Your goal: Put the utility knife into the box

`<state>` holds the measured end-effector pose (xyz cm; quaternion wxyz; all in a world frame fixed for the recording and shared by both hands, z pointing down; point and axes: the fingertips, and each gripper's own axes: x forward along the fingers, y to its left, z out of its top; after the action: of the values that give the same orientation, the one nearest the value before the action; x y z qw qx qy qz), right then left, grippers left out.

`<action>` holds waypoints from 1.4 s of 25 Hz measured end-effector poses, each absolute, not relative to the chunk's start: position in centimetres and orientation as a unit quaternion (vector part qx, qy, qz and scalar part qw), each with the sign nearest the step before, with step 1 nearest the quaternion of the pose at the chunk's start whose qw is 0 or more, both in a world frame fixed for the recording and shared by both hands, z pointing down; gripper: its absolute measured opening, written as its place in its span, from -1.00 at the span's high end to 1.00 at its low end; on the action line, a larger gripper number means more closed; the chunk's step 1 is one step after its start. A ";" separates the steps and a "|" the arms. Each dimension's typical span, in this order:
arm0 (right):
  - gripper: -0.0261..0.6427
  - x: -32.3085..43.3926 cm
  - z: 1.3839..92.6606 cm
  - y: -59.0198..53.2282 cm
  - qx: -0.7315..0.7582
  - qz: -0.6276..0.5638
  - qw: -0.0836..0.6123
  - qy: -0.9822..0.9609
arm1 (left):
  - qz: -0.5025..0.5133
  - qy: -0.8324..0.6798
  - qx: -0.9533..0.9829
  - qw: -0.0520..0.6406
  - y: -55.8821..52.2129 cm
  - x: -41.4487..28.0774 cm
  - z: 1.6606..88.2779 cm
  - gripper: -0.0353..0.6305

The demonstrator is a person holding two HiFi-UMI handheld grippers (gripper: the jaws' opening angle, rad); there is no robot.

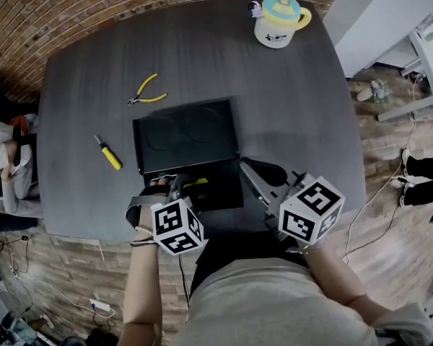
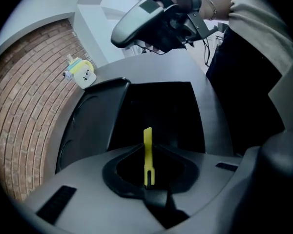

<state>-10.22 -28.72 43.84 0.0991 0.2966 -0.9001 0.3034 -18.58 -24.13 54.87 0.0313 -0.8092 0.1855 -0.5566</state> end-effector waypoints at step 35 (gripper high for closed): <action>0.90 -8.2 41.8 -25.4 0.310 0.266 0.080 -0.909 | -0.483 0.234 -0.843 0.027 -24.0 -16.4 50.0 0.69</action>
<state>-8.18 -25.38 41.82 0.0801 0.3104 -0.9092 0.2655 -16.42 -24.00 50.05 0.0267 -0.8435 0.2338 -0.4829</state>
